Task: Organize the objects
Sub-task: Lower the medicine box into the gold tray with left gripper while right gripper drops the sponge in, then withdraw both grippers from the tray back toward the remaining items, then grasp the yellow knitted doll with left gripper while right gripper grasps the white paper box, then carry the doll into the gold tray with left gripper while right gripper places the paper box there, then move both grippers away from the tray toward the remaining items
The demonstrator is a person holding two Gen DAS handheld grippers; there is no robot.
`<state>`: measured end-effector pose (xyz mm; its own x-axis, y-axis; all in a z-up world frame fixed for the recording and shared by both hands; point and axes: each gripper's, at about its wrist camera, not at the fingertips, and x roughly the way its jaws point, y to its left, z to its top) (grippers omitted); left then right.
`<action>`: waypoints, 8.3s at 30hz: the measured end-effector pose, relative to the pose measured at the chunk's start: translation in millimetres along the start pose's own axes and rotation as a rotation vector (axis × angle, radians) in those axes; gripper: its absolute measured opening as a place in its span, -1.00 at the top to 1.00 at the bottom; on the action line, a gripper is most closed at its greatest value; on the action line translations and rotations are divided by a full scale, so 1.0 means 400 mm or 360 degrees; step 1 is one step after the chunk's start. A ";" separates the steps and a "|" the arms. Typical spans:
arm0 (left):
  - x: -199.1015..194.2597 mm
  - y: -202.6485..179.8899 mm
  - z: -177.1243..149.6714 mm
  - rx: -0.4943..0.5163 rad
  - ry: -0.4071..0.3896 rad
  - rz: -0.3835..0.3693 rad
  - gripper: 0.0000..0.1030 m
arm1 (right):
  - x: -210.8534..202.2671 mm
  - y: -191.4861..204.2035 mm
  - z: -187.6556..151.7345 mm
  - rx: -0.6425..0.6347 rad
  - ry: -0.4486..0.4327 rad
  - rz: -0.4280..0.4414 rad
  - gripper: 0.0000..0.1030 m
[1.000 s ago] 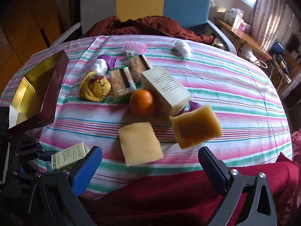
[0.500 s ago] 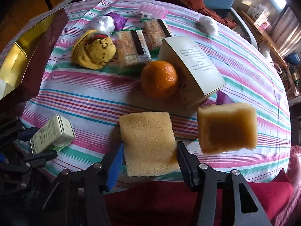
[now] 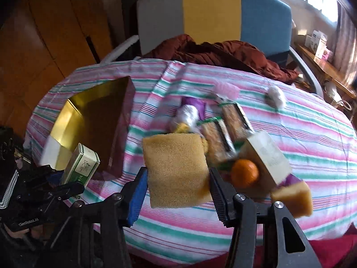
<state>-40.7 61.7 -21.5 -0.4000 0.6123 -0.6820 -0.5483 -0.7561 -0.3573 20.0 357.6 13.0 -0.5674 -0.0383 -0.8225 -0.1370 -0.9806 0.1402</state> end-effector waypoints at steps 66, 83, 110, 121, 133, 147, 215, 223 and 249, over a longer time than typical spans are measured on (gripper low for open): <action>-0.076 0.043 -0.081 -0.0101 -0.0033 0.0581 0.02 | 0.069 0.152 -0.095 0.0059 -0.0364 -0.0283 -0.99; 0.074 -0.105 -0.013 0.0122 0.0105 0.0356 0.02 | -0.030 -0.217 -0.117 0.0462 -0.0373 -0.0604 -1.00; 0.510 -0.393 0.117 0.0204 0.0357 0.0165 -0.51 | -0.058 -0.552 -0.128 0.1048 -0.0572 -0.0393 -0.99; 0.538 -0.368 0.090 0.0211 0.0341 0.0135 0.02 | -0.041 -0.536 -0.116 0.0972 -0.0522 -0.0353 -1.00; 0.418 -0.389 0.028 0.0427 0.0282 -0.0026 0.06 | 0.039 -0.468 -0.073 0.0658 -0.0250 -0.0402 -0.99; 0.323 -0.378 0.009 0.0396 0.0249 -0.0120 0.06 | 0.220 -0.421 0.007 0.0142 0.0227 -0.0451 -0.48; -0.062 0.305 -0.006 -0.0447 -0.0133 0.0615 -0.17 | 0.309 0.309 0.204 -0.0196 -0.0134 -0.0008 -0.84; -0.069 0.211 -0.001 -0.0321 -0.0156 0.0630 -0.18 | 0.231 0.340 0.129 -0.0280 -0.0305 -0.0060 -1.00; -0.031 0.049 -0.040 -0.0018 -0.0124 0.0697 -0.20 | 0.087 0.174 0.001 0.0082 -0.0532 -0.0093 -1.00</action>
<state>-34.5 35.6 -30.3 -0.6473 0.2489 -0.7204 -0.3066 -0.9504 -0.0529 -9.7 288.2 -5.5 -0.7911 0.0911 -0.6049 -0.2130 -0.9680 0.1328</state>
